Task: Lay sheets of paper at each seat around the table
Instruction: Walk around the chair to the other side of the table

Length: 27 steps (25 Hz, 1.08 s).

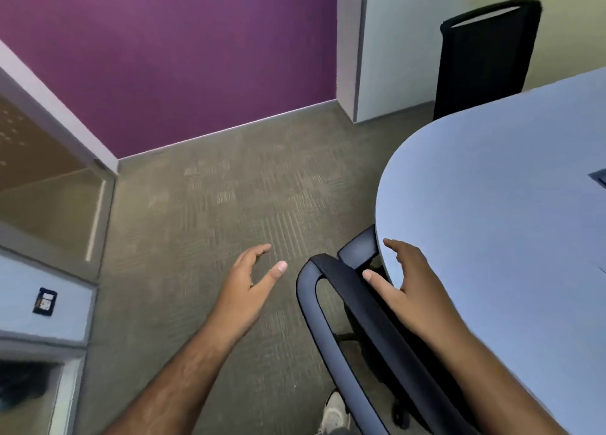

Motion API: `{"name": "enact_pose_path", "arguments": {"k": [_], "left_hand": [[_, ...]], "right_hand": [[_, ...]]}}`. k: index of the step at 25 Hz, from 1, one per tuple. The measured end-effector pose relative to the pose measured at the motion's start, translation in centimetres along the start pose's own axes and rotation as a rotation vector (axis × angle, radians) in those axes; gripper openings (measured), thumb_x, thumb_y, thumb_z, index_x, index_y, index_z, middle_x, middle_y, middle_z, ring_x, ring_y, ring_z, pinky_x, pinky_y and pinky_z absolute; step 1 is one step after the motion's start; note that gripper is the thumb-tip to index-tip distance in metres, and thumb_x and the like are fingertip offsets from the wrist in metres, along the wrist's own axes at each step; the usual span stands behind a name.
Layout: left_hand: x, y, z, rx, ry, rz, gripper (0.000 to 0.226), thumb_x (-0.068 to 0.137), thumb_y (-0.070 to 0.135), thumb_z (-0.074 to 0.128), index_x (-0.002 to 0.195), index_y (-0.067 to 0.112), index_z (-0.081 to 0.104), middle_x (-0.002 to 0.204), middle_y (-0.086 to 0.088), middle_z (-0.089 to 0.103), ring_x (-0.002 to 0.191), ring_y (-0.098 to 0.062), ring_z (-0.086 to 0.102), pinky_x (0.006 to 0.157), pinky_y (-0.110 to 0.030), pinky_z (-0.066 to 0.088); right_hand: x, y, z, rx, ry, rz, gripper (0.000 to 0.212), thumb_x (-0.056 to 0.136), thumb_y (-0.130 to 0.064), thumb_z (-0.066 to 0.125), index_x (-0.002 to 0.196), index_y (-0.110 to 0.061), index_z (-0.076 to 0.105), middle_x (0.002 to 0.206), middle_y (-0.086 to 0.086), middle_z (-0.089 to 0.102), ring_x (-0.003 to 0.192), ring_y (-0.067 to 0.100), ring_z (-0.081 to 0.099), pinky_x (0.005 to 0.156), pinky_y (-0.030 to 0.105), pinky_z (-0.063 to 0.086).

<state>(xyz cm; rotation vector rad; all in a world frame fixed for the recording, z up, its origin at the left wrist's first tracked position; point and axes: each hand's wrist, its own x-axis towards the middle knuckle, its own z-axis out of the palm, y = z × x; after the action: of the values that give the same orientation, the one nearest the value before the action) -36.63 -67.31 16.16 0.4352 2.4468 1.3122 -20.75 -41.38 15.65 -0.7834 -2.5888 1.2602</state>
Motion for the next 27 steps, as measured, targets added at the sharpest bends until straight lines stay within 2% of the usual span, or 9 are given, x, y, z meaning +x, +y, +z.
{"name": "enact_pose_path", "arguments": {"k": [2,5,9,11,13,17,20,27], "left_hand": [[3.4,0.7,0.0,-0.030,-0.023,-0.053,0.057,0.092,0.056,0.068,0.142,0.033,0.058,0.145,0.012,0.054,0.137,-0.005,0.048,0.108,-0.032,0.040],[8.4,0.8,0.6,-0.118,-0.081,-0.121,0.048,0.095,0.038,0.075,0.140,0.029,0.060,0.144,0.007,0.059,0.136,-0.012,0.053,0.114,-0.039,0.044],[16.2,-0.1,2.9,-0.162,-0.260,-0.191,0.041,0.095,0.023,0.076,0.134,0.022,0.062,0.140,-0.001,0.063,0.133,-0.020,0.058,0.112,-0.042,0.046],[20.9,-0.1,4.5,-0.158,-0.376,-0.177,0.042,0.096,0.020,0.075,0.136,0.019,0.062,0.142,-0.002,0.062,0.132,-0.020,0.058,0.111,-0.044,0.046],[25.5,0.3,5.6,-0.154,-0.506,-0.139,0.040,0.095,0.019,0.076,0.133,0.022,0.062,0.143,-0.002,0.062,0.133,-0.018,0.058,0.114,-0.045,0.046],[32.8,2.0,5.6,-0.048,-0.781,-0.015,0.036,0.090,0.033,0.081,0.119,0.044,0.062,0.141,0.007,0.061,0.136,-0.010,0.054,0.115,-0.041,0.047],[38.0,4.0,5.7,0.063,-0.851,0.152,0.038,0.088,0.041,0.080,0.120,0.046,0.061,0.141,0.010,0.059,0.135,-0.007,0.051,0.106,-0.033,0.045],[46.9,10.8,10.9,0.116,-0.944,0.302,0.045,0.090,0.039,0.078,0.132,0.034,0.064,0.140,0.007,0.059,0.134,-0.008,0.052,0.098,-0.029,0.043]], "right_hand": [[2.3,0.0,0.0,0.032,0.023,0.077,0.079,0.085,-0.069,0.068,0.152,-0.038,0.041,0.156,-0.016,0.044,0.141,0.009,0.048,0.102,0.028,0.039],[4.8,0.5,0.0,0.018,0.075,0.189,0.086,0.082,-0.072,0.068,0.155,-0.036,0.039,0.160,-0.014,0.040,0.144,0.011,0.045,0.103,0.029,0.040],[6.7,1.3,0.6,-0.003,0.089,0.376,0.091,0.079,-0.076,0.066,0.157,-0.036,0.038,0.162,-0.015,0.038,0.140,0.013,0.050,0.105,0.030,0.041],[8.0,1.4,1.2,-0.022,0.115,0.456,0.094,0.077,-0.078,0.064,0.157,-0.037,0.038,0.163,-0.016,0.037,0.145,0.011,0.045,0.109,0.029,0.040],[9.4,0.6,2.0,-0.045,0.168,0.534,0.092,0.079,-0.075,0.066,0.157,-0.036,0.038,0.164,-0.015,0.036,0.150,0.012,0.040,0.115,0.033,0.039],[13.4,-2.1,3.2,-0.050,0.274,0.703,0.088,0.083,-0.066,0.071,0.157,-0.031,0.039,0.165,-0.009,0.037,0.150,0.019,0.041,0.116,0.038,0.041],[16.6,-4.2,4.2,-0.062,0.366,0.748,0.088,0.084,-0.065,0.072,0.157,-0.030,0.040,0.165,-0.007,0.038,0.150,0.020,0.041,0.117,0.040,0.042],[23.6,-4.5,4.3,-0.027,0.538,0.829,0.083,0.083,-0.063,0.072,0.155,-0.032,0.041,0.162,-0.012,0.039,0.150,0.019,0.040,0.111,0.040,0.044]]}}
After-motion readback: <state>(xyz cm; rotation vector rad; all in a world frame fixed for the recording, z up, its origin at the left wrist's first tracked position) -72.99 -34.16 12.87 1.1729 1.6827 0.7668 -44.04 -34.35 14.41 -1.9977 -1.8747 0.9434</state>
